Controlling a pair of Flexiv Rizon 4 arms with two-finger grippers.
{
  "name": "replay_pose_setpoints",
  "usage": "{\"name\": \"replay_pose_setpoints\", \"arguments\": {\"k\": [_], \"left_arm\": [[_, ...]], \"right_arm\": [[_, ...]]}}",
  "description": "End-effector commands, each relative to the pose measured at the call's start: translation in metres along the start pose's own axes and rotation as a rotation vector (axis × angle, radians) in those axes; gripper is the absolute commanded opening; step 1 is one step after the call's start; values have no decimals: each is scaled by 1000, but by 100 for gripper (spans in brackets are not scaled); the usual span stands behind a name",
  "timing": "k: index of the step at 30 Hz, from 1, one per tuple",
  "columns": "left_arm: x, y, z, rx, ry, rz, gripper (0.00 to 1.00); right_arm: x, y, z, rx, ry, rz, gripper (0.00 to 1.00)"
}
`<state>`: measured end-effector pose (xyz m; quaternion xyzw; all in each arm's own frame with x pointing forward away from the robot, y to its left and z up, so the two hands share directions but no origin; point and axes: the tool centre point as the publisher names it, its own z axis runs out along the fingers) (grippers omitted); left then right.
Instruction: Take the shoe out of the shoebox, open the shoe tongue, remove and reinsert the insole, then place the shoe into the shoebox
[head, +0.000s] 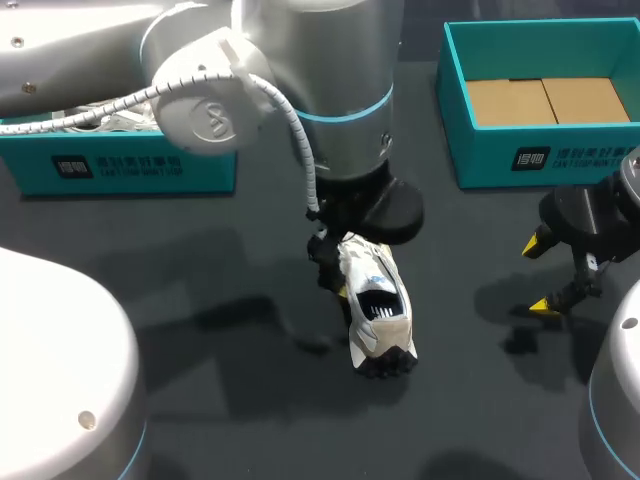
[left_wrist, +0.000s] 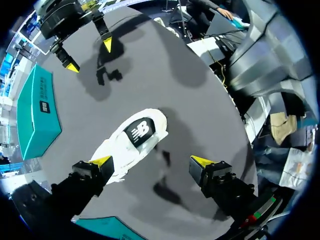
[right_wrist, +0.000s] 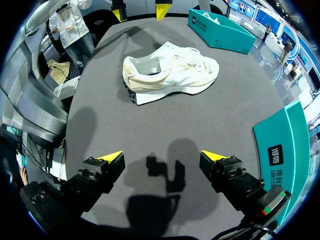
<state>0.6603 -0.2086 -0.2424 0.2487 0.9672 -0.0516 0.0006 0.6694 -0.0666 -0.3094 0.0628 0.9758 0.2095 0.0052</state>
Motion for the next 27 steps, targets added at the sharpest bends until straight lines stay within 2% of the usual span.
{"name": "replay_pose_setpoints", "arguments": {"k": [1,12,27], "left_arm": [[8,-7,4,-51,-18,-161,100],[36,-27,20,-72,-42,-424,100],[35,-47,65,-57,-68,-547,100]], "right_arm": [[2,0,0,1,-2,0,100],[2,0,0,1,-2,0,100],[2,0,0,1,-2,0,100]]}}
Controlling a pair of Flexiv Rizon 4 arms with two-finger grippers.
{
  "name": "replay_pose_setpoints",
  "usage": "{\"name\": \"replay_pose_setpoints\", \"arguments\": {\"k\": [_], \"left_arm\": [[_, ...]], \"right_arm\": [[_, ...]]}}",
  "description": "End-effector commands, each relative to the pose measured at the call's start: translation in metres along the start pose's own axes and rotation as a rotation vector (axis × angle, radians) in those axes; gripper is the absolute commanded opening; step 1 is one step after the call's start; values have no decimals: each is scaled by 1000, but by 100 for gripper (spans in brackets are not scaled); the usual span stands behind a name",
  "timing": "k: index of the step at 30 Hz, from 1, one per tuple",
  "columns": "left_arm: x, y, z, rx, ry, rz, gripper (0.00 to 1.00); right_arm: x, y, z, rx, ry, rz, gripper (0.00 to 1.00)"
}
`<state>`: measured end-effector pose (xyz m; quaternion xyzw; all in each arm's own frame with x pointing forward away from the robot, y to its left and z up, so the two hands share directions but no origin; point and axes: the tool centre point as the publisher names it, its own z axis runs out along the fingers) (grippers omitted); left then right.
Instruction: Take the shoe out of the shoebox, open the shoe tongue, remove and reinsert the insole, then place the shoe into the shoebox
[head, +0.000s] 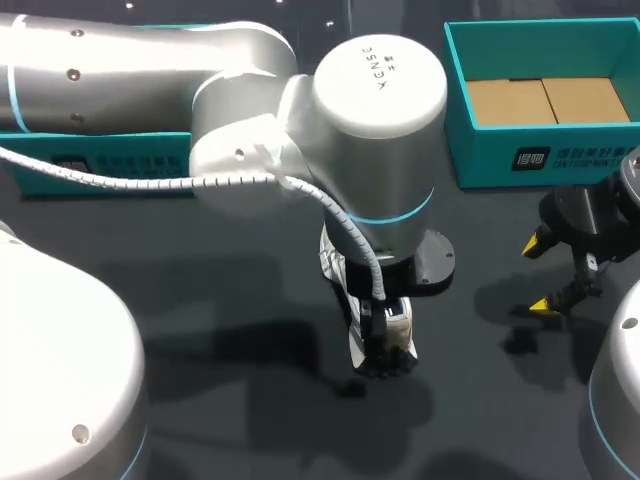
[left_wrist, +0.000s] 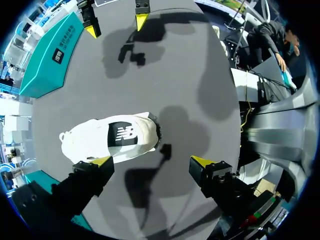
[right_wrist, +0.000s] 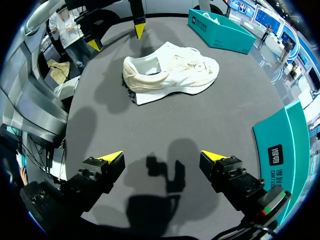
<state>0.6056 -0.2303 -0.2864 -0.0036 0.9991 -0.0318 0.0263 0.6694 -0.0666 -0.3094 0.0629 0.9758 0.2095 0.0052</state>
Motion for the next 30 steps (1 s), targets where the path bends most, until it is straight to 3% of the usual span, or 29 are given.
{"name": "replay_pose_setpoints", "arguments": {"k": [1,8,22,30], "left_arm": [[1,-9,21,-9,-14,-67,100],[4,-18,41,3,-36,-162,100],[7,-23,70,20,-35,-160,99],[6,-23,82,30,-25,-150,84]], "right_arm": [[2,0,0,1,-2,0,100],[2,0,0,1,-2,0,100],[2,0,0,1,-2,0,100],[2,0,0,1,-2,0,100]]}}
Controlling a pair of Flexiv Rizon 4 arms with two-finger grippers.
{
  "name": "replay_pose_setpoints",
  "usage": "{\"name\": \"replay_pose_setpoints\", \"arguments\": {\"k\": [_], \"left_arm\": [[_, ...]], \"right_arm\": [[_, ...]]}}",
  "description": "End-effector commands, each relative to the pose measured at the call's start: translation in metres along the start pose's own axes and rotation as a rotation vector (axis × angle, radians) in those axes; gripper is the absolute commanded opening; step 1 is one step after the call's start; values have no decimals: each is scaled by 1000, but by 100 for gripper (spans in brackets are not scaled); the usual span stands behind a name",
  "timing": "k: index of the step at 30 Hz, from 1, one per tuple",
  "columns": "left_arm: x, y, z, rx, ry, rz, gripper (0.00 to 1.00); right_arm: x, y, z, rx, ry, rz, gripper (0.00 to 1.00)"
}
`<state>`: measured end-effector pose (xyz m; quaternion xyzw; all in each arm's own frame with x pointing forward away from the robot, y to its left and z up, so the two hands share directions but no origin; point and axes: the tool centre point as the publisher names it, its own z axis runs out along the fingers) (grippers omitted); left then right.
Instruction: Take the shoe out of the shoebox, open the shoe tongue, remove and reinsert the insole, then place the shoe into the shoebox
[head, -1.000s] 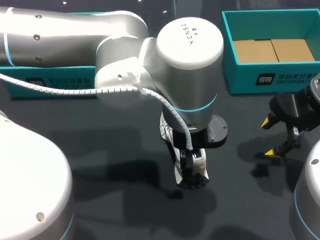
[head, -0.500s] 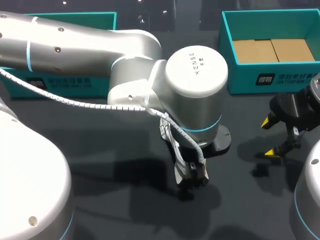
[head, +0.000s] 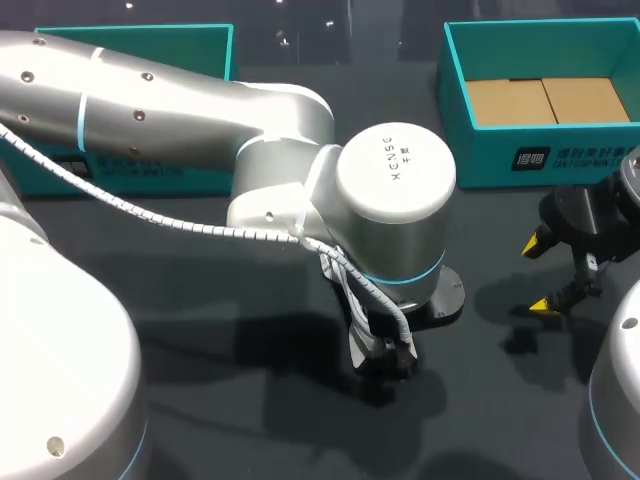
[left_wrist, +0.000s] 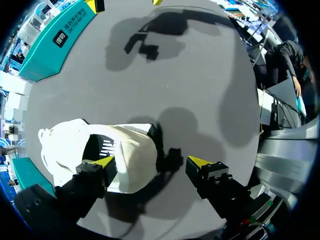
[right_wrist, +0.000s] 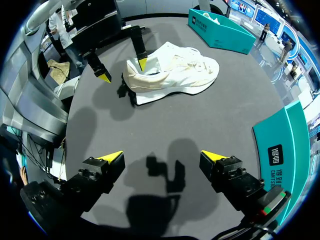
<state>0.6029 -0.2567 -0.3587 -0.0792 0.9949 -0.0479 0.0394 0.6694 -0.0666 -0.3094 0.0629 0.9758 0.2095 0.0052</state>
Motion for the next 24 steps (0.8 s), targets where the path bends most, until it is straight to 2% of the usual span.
{"name": "replay_pose_setpoints", "arguments": {"k": [1,8,14,19,24], "left_arm": [[-1,-1,10,-1,11,2,82],[-1,-2,20,-19,27,4,74],[0,-3,25,-40,28,-2,56],[0,-5,28,-55,23,-14,50],[1,-4,31,-66,21,-26,48]], "right_arm": [[2,0,0,1,-2,0,100],[2,0,0,1,-2,0,100],[2,0,0,1,-2,0,100],[2,0,0,1,-2,0,100],[2,0,0,1,-2,0,100]]}}
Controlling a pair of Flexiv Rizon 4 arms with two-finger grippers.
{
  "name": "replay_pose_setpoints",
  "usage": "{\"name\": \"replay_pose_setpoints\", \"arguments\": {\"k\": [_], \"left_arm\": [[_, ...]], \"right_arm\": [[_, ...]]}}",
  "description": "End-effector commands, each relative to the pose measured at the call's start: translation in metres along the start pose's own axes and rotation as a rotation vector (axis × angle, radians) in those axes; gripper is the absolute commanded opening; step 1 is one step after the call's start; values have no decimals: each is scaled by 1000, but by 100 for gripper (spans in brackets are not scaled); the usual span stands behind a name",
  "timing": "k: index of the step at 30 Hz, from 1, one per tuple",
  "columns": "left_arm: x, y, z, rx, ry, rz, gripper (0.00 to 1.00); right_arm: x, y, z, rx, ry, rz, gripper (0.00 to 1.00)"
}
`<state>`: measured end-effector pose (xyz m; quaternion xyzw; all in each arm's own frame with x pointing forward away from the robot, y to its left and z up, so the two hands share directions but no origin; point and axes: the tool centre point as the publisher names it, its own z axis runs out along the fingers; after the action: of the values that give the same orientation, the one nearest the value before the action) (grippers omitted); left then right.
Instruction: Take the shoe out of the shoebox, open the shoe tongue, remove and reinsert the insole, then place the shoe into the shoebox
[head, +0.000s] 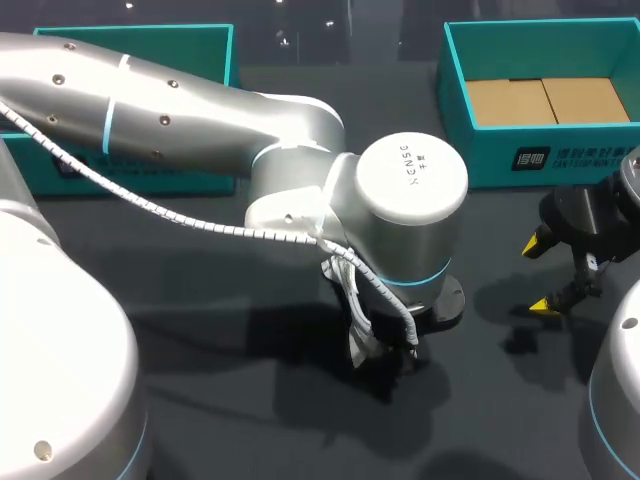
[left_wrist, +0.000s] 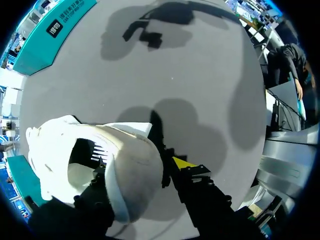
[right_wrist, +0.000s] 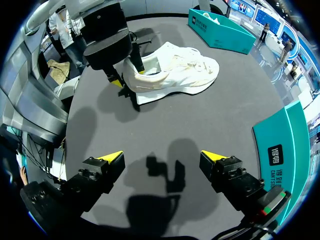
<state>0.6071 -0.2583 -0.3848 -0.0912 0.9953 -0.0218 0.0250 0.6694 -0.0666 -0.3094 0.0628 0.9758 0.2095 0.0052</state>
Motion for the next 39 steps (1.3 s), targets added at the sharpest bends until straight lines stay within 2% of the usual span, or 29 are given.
{"name": "replay_pose_setpoints", "arguments": {"k": [1,3,5,6,7,8,15,21,26,28,33,39], "left_arm": [[3,-4,5,-14,-1,-7,48],[3,-3,6,-16,2,-10,48],[3,-3,7,-20,5,-16,41],[4,-3,7,-22,6,-17,34],[4,-3,7,-23,7,-20,22],[4,-2,7,-25,8,-23,0],[2,4,-2,-25,13,-21,0],[-5,12,-25,-44,28,15,0],[-27,24,-62,-76,82,73,0],[-37,30,-77,-58,104,82,0],[-70,48,-117,-70,136,119,0],[-99,66,-151,-115,119,150,0]], "right_arm": [[2,0,0,1,-2,0,100],[2,0,0,1,-2,0,100],[2,0,0,1,-2,0,100],[2,0,0,1,-2,0,100],[2,0,0,1,-2,0,100],[2,0,0,1,-2,0,100],[2,0,0,1,-2,0,100],[2,0,0,1,-2,0,100],[2,0,0,1,-2,0,100],[2,0,0,1,-2,0,100],[2,0,0,1,-2,0,100],[2,0,0,1,-2,0,100]]}}
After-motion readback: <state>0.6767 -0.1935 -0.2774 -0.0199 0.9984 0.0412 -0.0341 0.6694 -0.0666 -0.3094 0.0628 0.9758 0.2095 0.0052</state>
